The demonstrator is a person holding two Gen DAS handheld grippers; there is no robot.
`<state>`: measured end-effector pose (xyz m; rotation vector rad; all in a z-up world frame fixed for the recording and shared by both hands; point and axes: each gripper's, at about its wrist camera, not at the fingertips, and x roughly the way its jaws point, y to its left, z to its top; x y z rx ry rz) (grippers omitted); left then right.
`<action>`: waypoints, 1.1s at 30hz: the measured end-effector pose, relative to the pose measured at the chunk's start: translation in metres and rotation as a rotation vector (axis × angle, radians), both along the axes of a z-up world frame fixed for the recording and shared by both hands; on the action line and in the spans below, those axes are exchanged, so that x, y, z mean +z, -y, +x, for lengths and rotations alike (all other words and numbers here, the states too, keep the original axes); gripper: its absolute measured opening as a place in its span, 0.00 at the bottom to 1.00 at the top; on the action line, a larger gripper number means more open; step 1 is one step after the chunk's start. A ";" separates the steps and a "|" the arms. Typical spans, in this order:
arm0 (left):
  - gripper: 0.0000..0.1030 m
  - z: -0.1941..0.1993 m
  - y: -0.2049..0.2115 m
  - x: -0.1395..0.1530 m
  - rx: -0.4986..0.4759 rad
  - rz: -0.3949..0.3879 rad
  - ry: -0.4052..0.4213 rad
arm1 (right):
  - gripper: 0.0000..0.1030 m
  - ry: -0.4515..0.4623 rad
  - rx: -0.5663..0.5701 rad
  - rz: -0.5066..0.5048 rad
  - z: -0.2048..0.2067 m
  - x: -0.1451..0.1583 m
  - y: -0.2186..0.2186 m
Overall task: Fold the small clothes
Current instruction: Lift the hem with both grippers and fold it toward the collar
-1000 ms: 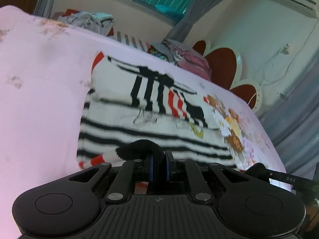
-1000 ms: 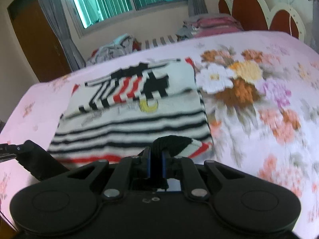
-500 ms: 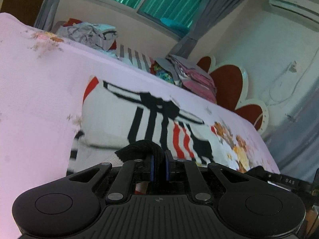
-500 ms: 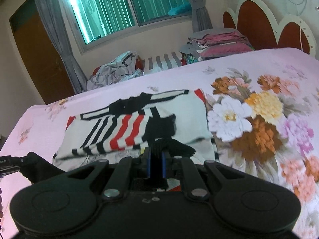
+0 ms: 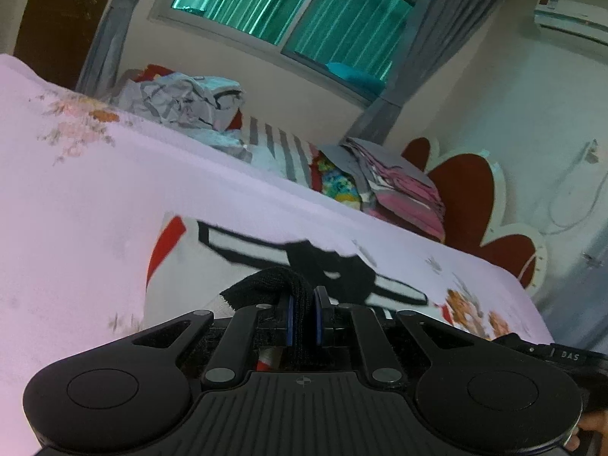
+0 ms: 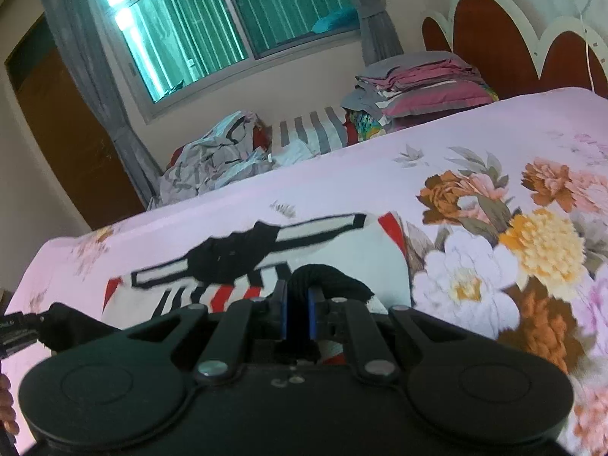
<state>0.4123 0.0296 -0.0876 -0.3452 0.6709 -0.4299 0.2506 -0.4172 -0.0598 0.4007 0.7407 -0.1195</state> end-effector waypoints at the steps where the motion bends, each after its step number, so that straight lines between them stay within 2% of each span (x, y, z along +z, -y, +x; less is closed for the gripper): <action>1: 0.09 0.006 0.002 0.000 0.004 0.007 0.003 | 0.10 0.000 -0.002 0.001 0.007 -0.002 0.002; 8: 0.09 0.044 0.018 -0.014 0.034 0.059 -0.032 | 0.10 -0.058 -0.012 0.033 0.052 -0.027 0.018; 20: 0.09 0.089 0.034 -0.039 0.083 0.119 -0.089 | 0.10 -0.127 -0.028 0.080 0.098 -0.063 0.034; 24: 0.10 0.103 0.042 -0.050 0.082 0.165 -0.138 | 0.10 -0.166 -0.055 0.126 0.109 -0.079 0.044; 28: 0.10 0.113 0.043 -0.057 0.100 0.164 -0.185 | 0.12 -0.172 -0.076 0.151 0.117 -0.089 0.049; 31: 0.13 0.115 0.041 -0.057 0.098 0.144 -0.197 | 0.20 -0.153 -0.081 0.158 0.120 -0.088 0.055; 32: 0.14 0.116 0.040 -0.055 0.097 0.137 -0.201 | 0.25 -0.145 -0.081 0.146 0.121 -0.086 0.056; 33: 0.16 0.116 0.039 -0.054 0.096 0.126 -0.205 | 0.37 -0.136 -0.084 0.127 0.122 -0.084 0.056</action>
